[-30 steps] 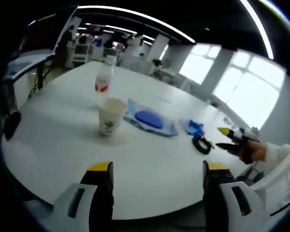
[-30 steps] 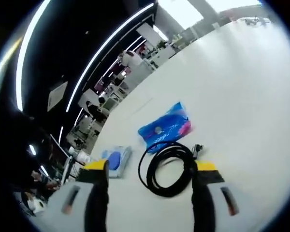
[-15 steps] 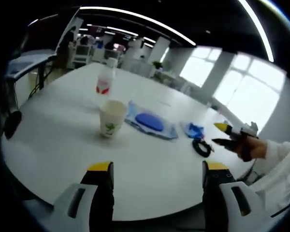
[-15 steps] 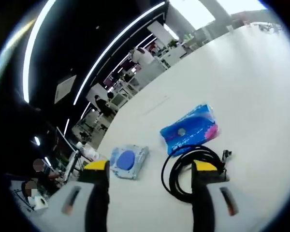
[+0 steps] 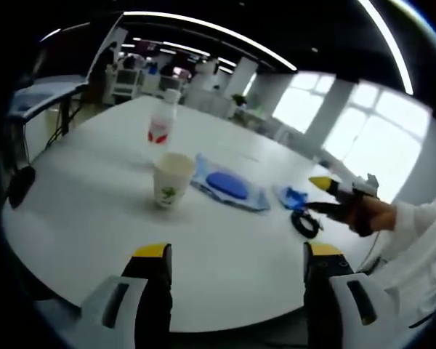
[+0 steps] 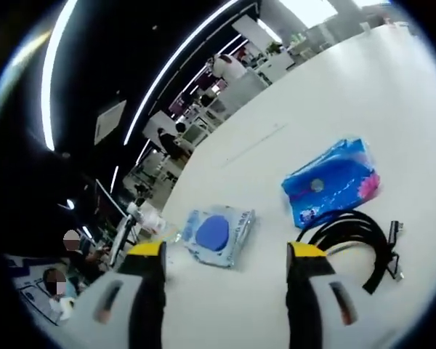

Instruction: Arrange the tabletop items into an orderly group along one side of the table until the central work area is clear of visible clutter.

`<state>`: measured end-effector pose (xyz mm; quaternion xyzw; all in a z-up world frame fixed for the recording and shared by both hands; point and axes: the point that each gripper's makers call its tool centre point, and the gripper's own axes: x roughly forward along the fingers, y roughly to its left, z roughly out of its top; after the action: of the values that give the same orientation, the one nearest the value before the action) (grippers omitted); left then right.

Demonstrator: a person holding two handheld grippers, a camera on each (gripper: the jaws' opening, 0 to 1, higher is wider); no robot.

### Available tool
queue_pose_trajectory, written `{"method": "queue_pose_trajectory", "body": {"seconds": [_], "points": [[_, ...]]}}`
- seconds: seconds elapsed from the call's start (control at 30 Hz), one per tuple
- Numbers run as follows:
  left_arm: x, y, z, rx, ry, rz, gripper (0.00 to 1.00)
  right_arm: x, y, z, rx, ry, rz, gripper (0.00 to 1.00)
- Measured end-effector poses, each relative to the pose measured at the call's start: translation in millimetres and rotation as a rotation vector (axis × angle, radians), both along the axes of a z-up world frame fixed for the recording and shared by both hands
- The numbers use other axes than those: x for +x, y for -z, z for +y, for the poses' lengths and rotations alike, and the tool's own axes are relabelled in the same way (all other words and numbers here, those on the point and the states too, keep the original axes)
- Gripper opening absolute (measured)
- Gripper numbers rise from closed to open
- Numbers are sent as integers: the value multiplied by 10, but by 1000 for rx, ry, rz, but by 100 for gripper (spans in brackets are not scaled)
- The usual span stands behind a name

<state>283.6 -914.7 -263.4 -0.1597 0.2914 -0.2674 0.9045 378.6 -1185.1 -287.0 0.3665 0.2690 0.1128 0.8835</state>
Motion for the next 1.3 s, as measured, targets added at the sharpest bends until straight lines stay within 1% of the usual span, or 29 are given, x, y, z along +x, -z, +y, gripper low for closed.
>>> {"method": "queue_pose_trajectory", "body": {"seconds": [0.2, 0.4, 0.63, 0.77, 0.83, 0.9, 0.97, 1.07, 1.2, 1.23, 1.27, 1.3], "points": [[5, 9, 16, 2, -5, 2, 69, 87, 93, 192, 33, -26, 43, 65], [10, 14, 28, 2, -14, 7, 69, 188, 200, 316, 45, -34, 81, 62], [16, 33, 49, 3, -25, 15, 69, 330, 359, 473, 26, -49, 133, 58], [15, 44, 53, 4, -27, 19, 69, 415, 413, 552, 12, -59, 152, 56], [16, 53, 57, 6, -27, 22, 69, 455, 441, 584, -3, -60, 164, 53], [17, 60, 59, 7, -28, 25, 69, 501, 440, 593, 4, -47, 163, 51], [17, 65, 57, 7, -29, 28, 69, 544, 454, 618, 17, -37, 176, 52], [10, 69, 47, 7, -30, 32, 69, 587, 515, 618, -7, -42, 191, 51], [10, 82, 42, 4, -28, 35, 69, 619, 560, 614, -9, -38, 206, 50], [10, 83, 41, 4, -27, 36, 69, 622, 586, 608, -15, -36, 216, 49], [9, 85, 39, 4, -26, 37, 69, 622, 569, 589, -17, -28, 210, 47], [9, 85, 38, 4, -26, 37, 69, 605, 567, 578, -13, -24, 219, 45]]}}
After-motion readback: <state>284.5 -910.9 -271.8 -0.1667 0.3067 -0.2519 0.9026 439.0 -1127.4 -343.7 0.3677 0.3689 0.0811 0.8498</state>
